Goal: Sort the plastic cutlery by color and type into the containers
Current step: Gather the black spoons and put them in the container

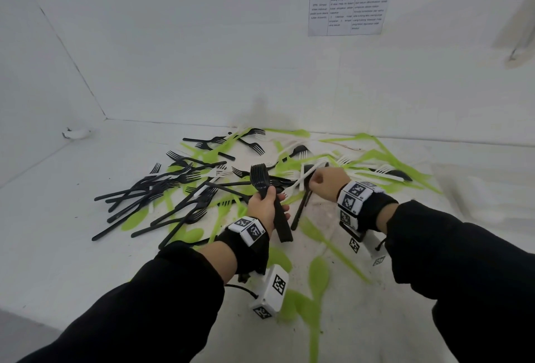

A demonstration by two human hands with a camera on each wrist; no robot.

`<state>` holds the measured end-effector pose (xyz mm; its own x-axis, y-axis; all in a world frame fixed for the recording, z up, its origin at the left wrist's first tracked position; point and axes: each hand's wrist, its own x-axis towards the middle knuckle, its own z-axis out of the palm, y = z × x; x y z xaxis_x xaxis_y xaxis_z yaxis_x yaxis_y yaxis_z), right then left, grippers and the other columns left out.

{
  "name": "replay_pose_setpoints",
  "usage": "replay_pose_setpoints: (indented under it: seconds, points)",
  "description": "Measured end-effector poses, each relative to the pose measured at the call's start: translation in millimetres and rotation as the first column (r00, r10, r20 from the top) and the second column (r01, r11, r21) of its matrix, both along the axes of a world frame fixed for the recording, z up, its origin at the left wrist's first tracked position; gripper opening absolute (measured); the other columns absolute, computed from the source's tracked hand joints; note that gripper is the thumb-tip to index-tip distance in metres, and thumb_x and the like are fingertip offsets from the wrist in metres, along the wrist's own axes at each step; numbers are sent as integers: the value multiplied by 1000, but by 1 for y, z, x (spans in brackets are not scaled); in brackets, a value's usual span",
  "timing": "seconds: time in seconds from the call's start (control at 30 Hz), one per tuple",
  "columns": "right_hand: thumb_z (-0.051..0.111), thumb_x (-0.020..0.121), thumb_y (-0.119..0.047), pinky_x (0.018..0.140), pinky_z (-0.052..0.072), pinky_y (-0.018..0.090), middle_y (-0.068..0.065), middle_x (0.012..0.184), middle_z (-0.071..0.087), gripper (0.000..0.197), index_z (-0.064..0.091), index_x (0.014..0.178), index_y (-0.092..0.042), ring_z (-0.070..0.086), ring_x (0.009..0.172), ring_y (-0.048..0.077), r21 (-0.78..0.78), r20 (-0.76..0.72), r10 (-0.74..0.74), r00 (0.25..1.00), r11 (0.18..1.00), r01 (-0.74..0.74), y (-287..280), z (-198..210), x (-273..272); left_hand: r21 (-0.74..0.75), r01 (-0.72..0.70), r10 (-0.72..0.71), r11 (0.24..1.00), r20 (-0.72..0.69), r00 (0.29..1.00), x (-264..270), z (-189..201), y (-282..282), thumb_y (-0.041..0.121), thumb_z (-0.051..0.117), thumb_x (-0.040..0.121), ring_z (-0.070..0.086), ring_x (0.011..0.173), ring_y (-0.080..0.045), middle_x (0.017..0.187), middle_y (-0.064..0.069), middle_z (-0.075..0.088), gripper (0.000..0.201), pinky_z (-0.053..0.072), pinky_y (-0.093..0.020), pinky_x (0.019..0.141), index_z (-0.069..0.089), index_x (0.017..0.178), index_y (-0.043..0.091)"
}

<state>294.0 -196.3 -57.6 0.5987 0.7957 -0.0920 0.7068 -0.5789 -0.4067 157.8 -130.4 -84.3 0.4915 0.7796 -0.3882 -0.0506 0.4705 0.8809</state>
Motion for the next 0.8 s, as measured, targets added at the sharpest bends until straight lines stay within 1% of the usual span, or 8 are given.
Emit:
replay_pose_setpoints:
  seconds: [0.07,0.17,0.23,0.43,0.53,0.63,0.73,0.8]
  points:
    - [60,86,-23,55,36,23,18,95,69,18,59,79,-6,58,78,24,100,-75,-96,993,990,103,-2,0,5,-6,-5,5,1000,-4,1000,0,-2,1,19,41,101,47,55,-19,76,-6,54,20,46,-31,53,47,84,9]
    - [54,86,-5,61,50,37,19,95,59,26,50,112,-3,58,74,28,205,-336,-244,910,923,324,2,-4,10,-6,-6,6,1000,-20,1000,-1,-5,2,20,42,100,48,55,-19,76,-6,54,19,47,-30,50,48,85,11]
    - [48,88,-2,65,50,40,17,99,52,33,44,121,-3,56,80,31,181,-429,-313,848,889,420,5,-6,11,-4,-8,8,1000,-27,1000,-1,-5,2,19,41,100,48,55,-19,76,-6,55,19,47,-28,48,47,84,11]
    - [49,89,-5,67,38,29,21,116,54,36,38,123,1,45,82,25,93,-325,-315,892,928,362,13,-21,-2,14,-15,15,1000,-33,999,-3,-7,2,20,41,100,49,54,-18,74,-6,55,17,48,-25,43,47,89,8]
    - [54,90,-24,69,41,30,19,116,57,45,41,123,3,53,89,30,36,-276,-310,910,943,332,20,-24,-9,13,-19,19,1000,-32,999,-4,-7,2,19,41,101,48,53,-19,73,-6,54,17,48,-25,43,46,92,6]
    - [49,91,-41,80,43,31,15,104,59,44,56,108,-1,57,103,31,-172,-113,-187,976,971,166,25,-27,-11,-1,-21,21,1000,-31,999,-5,-7,3,19,41,100,48,52,-19,73,-6,54,17,48,-26,44,45,99,3]
    - [47,90,-35,90,44,33,10,94,59,27,53,87,-9,59,99,29,-186,-43,-132,990,975,122,29,-28,-8,-24,-22,21,999,-21,1000,-6,-8,6,20,42,100,48,52,-20,72,-6,54,17,47,-29,49,46,100,4]
    - [48,91,-32,84,45,31,12,99,62,27,57,93,-6,60,104,31,-121,-86,-151,985,983,140,29,-24,-3,-48,-22,21,999,-12,1000,-6,-9,8,19,43,100,48,53,-20,72,-7,53,14,45,-30,51,47,99,5]
